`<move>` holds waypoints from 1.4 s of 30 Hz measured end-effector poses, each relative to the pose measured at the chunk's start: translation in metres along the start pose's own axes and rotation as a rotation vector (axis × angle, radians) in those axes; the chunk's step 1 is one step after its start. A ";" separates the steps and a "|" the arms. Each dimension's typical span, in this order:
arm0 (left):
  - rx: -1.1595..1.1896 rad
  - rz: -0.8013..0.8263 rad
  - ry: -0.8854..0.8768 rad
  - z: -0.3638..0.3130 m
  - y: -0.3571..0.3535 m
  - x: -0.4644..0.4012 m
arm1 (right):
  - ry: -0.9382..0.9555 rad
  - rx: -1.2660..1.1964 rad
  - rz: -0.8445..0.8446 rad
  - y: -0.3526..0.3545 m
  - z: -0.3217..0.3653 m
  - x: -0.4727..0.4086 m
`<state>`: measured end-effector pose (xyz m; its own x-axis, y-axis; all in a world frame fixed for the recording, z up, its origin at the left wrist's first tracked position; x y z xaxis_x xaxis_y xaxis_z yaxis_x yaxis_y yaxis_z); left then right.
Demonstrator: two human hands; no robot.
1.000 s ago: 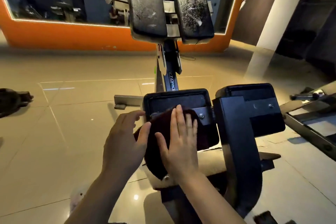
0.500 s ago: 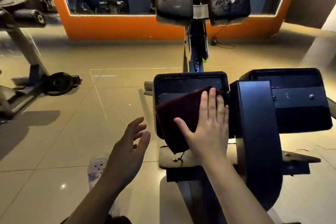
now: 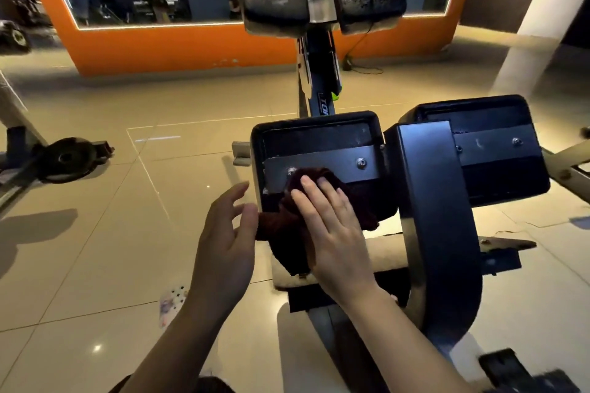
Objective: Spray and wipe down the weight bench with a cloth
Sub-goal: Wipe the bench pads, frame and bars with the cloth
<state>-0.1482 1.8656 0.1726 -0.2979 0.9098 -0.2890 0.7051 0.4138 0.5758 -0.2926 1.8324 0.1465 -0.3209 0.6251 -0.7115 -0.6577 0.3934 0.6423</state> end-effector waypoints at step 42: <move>0.225 0.158 -0.797 -0.040 -0.027 -0.148 | -0.711 -0.269 -0.688 -0.028 0.052 0.003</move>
<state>-0.1489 1.7217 0.2307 0.2990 0.6266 -0.7197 0.8370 0.1900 0.5132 -0.2397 1.8587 0.1414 0.6040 0.6109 -0.5118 -0.7062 0.7079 0.0115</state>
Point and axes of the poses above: each hand's wrist, its own x-axis away from the middle knuckle, its own y-axis out of the back of the hand, z = x × y, the point moved 8 cm from there along -x, towards the middle knuckle, and after that the axes turned 11 degrees about -x, right-handed, at the moved point
